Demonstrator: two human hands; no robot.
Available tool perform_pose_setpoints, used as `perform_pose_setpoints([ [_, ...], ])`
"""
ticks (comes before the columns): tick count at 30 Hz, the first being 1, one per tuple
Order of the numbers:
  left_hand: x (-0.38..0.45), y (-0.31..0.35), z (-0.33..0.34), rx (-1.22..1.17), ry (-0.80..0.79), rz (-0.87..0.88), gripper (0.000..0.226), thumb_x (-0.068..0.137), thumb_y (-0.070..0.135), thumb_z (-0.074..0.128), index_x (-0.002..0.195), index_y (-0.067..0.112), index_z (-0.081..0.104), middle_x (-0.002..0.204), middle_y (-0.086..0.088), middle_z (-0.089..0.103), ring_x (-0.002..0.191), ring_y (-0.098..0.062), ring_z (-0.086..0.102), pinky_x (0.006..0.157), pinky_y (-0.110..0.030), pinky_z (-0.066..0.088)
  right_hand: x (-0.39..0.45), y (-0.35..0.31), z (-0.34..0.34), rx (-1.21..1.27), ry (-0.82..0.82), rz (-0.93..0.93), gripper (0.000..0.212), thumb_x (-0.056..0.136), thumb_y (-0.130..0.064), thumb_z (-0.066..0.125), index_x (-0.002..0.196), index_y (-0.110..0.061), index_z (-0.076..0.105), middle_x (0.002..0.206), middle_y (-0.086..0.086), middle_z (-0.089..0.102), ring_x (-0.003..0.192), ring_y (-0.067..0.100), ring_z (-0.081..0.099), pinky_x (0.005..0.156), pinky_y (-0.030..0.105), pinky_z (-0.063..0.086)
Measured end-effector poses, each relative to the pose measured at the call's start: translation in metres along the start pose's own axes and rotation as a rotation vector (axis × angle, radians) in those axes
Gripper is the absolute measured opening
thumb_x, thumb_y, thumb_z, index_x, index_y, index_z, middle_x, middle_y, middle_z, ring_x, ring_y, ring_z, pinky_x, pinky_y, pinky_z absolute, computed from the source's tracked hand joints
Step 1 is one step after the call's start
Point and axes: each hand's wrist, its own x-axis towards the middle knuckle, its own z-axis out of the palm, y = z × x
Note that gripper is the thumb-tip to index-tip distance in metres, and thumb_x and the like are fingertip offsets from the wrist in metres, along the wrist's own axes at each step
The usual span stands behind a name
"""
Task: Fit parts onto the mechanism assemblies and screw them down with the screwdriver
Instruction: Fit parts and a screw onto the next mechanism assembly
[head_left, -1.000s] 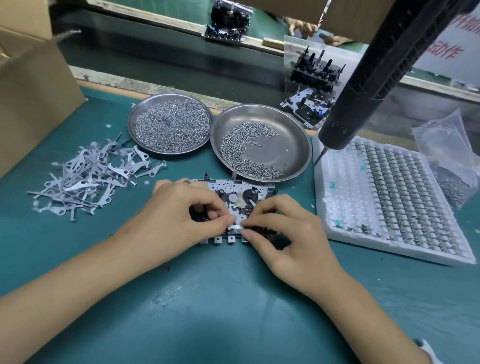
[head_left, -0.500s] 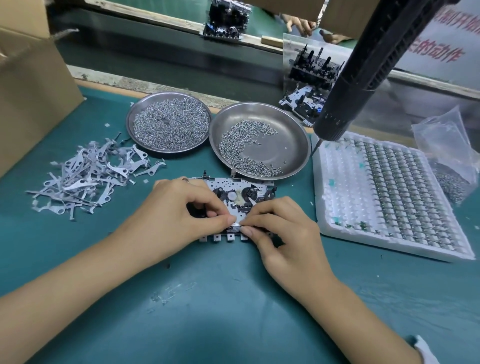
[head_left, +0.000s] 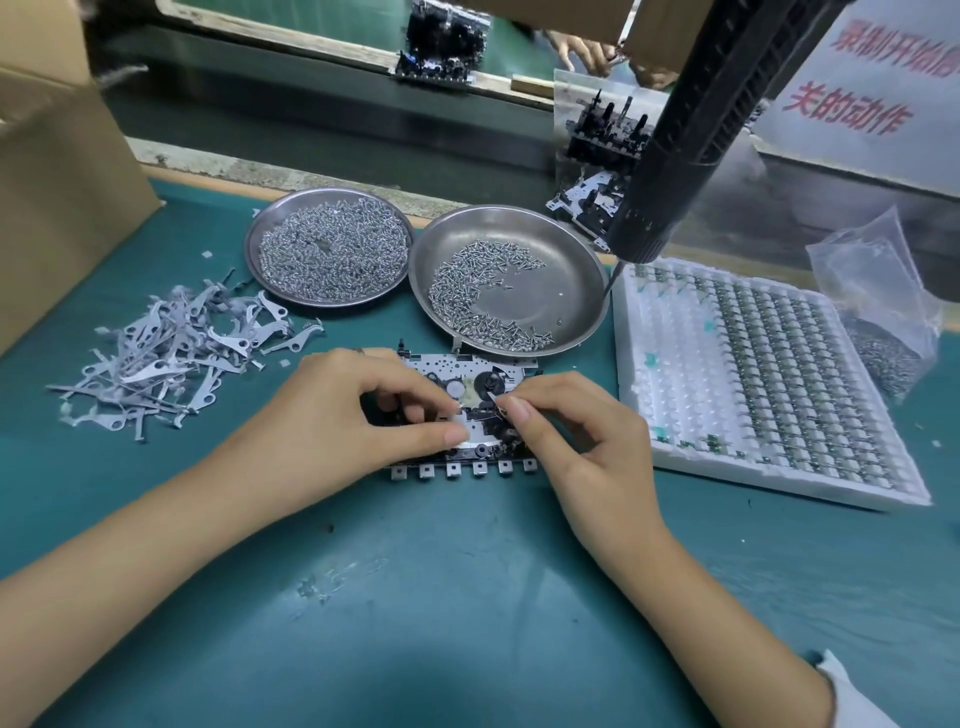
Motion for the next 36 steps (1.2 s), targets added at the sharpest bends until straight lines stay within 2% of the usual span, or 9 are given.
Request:
perform_pose_setpoints([
  [4,0.018,-0.007,-0.016,0.136,0.278,0.052,0.018,0.080,0.045,0.064,0.093,0.036,0.072,0.076,0.014,0.062,0.069,-0.004,0.055,0.068,-0.010,0.041,0.000,0.000,0.000,0.028,0.032,0.004,0.010,0.084,-0.013,0.066,0.081,-0.020,0.071,0.081,-0.007,0.066,0.081,0.009,0.062,0.075,0.022,0.047],
  [6,0.038,-0.017,-0.030,0.420,0.404,0.045,0.023,0.090,0.028,0.062,0.111,0.022,0.069,0.095,0.003,0.064,0.086,-0.018,0.059,0.081,-0.025,0.042,0.000,0.000,0.001,0.031,0.036,0.006,0.010,0.084,-0.014,0.066,0.080,-0.022,0.071,0.081,-0.008,0.066,0.081,0.008,0.062,0.075,0.020,0.046],
  [8,0.059,-0.027,-0.042,0.678,0.363,-0.056,0.034,0.093,0.024,0.058,0.126,0.016,0.060,0.117,-0.013,0.061,0.108,-0.034,0.053,0.090,-0.038,0.041,0.000,0.001,0.001,0.030,0.036,0.010,0.010,0.083,-0.016,0.066,0.080,-0.023,0.071,0.082,-0.010,0.066,0.081,0.009,0.062,0.075,0.021,0.047],
  [10,0.074,-0.033,-0.047,0.784,0.261,-0.171,0.035,0.094,0.024,0.057,0.128,0.016,0.060,0.123,-0.018,0.057,0.115,-0.037,0.049,0.092,-0.041,0.041,0.000,0.002,0.001,0.019,0.033,0.010,0.008,0.084,-0.017,0.066,0.080,-0.021,0.072,0.082,-0.010,0.066,0.081,0.009,0.062,0.075,0.022,0.047],
  [12,0.080,-0.032,-0.047,0.768,0.238,-0.206,0.027,0.093,0.022,0.059,0.118,0.015,0.066,0.115,-0.018,0.060,0.112,-0.036,0.052,0.089,-0.039,0.043,0.000,0.002,0.001,0.013,0.032,0.004,0.008,0.084,-0.016,0.066,0.079,-0.018,0.073,0.081,-0.010,0.065,0.080,0.009,0.062,0.074,0.020,0.045],
  [18,0.076,-0.027,-0.047,0.763,0.430,-0.154,0.009,0.087,0.024,0.068,0.093,0.023,0.075,0.097,-0.006,0.072,0.097,-0.034,0.060,0.078,-0.033,0.041,0.000,0.002,0.002,0.017,0.023,-0.009,0.009,0.084,-0.015,0.066,0.080,-0.013,0.074,0.081,-0.011,0.065,0.080,0.008,0.062,0.074,0.020,0.046],
  [27,0.070,-0.028,-0.047,0.576,0.512,-0.093,0.012,0.091,0.023,0.063,0.096,0.019,0.073,0.096,-0.005,0.071,0.092,-0.031,0.062,0.090,-0.042,0.045,0.000,0.002,0.001,0.021,0.024,-0.015,0.009,0.084,-0.014,0.066,0.080,-0.013,0.074,0.082,-0.010,0.066,0.080,0.007,0.062,0.074,0.019,0.047],
  [32,0.068,-0.034,-0.043,0.481,0.515,-0.097,0.011,0.090,0.014,0.062,0.095,0.013,0.072,0.082,0.001,0.065,0.078,-0.016,0.058,0.077,-0.024,0.041,0.000,0.002,0.001,0.033,0.020,-0.016,0.009,0.084,-0.015,0.066,0.080,-0.016,0.074,0.082,-0.010,0.066,0.081,0.007,0.063,0.074,0.018,0.046],
  [36,0.068,-0.036,-0.040,0.488,0.512,-0.065,0.009,0.090,0.013,0.062,0.094,0.012,0.070,0.079,0.003,0.062,0.075,-0.016,0.056,0.076,-0.025,0.043,0.000,0.003,0.001,0.028,0.021,-0.020,0.009,0.084,-0.014,0.066,0.081,-0.015,0.074,0.082,-0.008,0.066,0.081,0.008,0.063,0.074,0.018,0.046],
])
